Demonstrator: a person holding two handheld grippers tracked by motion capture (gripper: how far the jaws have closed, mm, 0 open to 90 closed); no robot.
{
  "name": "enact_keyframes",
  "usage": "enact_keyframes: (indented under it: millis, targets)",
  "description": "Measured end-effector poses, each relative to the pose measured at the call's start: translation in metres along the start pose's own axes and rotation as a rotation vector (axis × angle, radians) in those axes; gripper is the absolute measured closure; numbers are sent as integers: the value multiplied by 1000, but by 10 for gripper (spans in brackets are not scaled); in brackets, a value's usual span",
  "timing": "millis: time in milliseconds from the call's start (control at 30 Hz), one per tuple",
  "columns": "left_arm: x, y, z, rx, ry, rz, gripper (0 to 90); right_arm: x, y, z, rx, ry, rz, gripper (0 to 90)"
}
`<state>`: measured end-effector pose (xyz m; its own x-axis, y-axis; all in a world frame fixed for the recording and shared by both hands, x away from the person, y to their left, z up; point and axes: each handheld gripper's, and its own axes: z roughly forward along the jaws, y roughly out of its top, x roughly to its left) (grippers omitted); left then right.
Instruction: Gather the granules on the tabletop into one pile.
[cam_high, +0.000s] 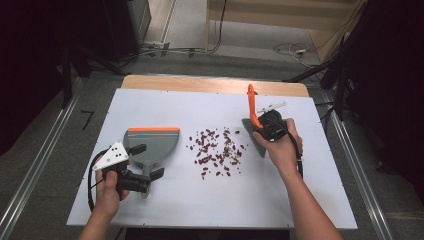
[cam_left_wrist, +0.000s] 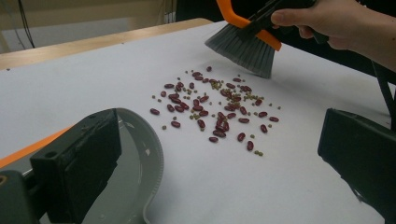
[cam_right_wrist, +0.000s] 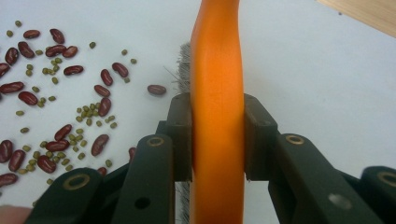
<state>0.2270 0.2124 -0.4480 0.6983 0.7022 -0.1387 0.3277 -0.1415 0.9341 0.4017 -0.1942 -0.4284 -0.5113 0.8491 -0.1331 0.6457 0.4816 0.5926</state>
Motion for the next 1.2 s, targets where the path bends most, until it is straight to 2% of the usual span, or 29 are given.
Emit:
enact_keyframes:
  millis: [67, 267, 333, 500, 567, 700, 733, 800, 867, 900, 933, 1000, 1033, 1100, 1200]
  targets:
    - [0, 0, 0, 0, 0, 0, 0, 5, 4, 3, 15, -12, -9, 679]
    - [0, 1, -2, -6, 2, 0, 0, 22, 9, 13, 48, 23, -14, 683]
    - [1, 1, -2, -7, 1, -1, 0, 32, 11, 16, 53, 53, -31, 686]
    - [0, 1, -2, -5, 0, 0, 0, 42, 13, 15, 70, 62, -70, 687]
    - [0, 1, -2, -5, -1, 1, 0, 43, 12, 13, 71, 62, -82, 687]
    - [1, 1, -4, -9, 2, -4, 0, 37, 13, 7, 49, 78, -57, 687]
    - [2, 1, -4, -9, 2, -5, 0, 31, 15, 4, 25, 81, -50, 687]
    - [2, 1, -5, -16, 3, -10, 0, 28, 17, 3, 17, 75, -45, 686]
    - [2, 1, -6, -18, 6, -10, 0, 24, 21, 4, 8, 47, -43, 687]
    - [3, 1, -6, -21, 5, -10, 0, 21, 25, 9, 14, 5, -63, 687]
    - [3, 1, -7, -25, 3, -11, 0, 21, 25, 9, 14, 5, -63, 687]
    - [4, 1, -8, -25, 9, -15, 0, 20, 28, 15, 22, -24, -79, 687]
    - [5, 1, -9, -27, 7, -18, 0, 23, 29, 24, 49, -34, -100, 686]
    - [5, 1, -9, -29, 7, -21, 0, 28, 29, 30, 71, -30, -123, 686]
    - [6, 0, -9, -29, 5, -21, 0, 35, 29, 30, 73, -24, -134, 689]
